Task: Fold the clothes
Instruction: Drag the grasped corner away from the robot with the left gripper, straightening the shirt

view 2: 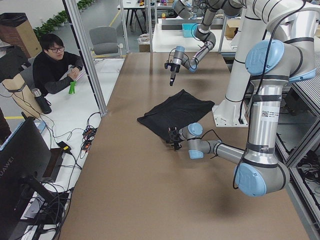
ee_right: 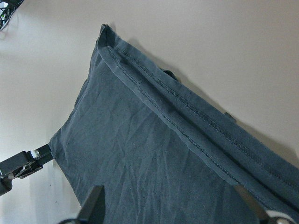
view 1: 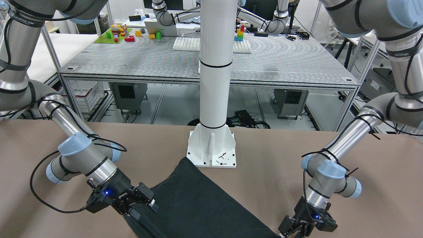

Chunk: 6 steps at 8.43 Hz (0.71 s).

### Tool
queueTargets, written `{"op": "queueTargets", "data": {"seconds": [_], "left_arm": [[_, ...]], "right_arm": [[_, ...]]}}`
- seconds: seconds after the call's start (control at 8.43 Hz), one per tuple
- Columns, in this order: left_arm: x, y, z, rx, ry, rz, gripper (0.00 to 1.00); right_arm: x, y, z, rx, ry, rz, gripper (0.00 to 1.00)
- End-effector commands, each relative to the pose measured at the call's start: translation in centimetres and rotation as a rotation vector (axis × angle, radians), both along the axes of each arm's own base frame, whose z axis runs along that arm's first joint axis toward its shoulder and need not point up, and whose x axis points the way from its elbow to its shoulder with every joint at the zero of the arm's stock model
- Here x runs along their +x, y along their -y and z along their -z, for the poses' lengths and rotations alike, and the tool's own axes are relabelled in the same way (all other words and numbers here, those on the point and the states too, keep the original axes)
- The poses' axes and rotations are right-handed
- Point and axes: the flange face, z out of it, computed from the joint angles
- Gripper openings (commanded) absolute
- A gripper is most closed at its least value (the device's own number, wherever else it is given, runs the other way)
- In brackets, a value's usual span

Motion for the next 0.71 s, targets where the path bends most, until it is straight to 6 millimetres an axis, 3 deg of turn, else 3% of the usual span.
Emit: {"op": "queueTargets", "data": {"seconds": [0.0, 0.36, 0.47, 0.59], "left_arm": [[0.2, 1.2, 1.2, -0.001, 0.007, 0.007, 0.89], [1.3, 2.0, 2.4, -0.006, 0.015, 0.008, 0.87], [1.4, 2.0, 2.1, -0.009, 0.02, 0.008, 0.77], [1.4, 2.1, 2.0, -0.009, 0.021, 0.01, 0.6]], "right_arm": [[-1.8, -1.1, 0.0, 0.005, -0.001, -0.021, 0.94], [-2.0, -1.3, 0.1, 0.004, 0.002, -0.028, 0.94], [-2.0, -1.3, 0.1, 0.004, 0.002, -0.028, 0.94], [-2.0, -1.3, 0.1, 0.005, 0.003, -0.028, 0.94]]}}
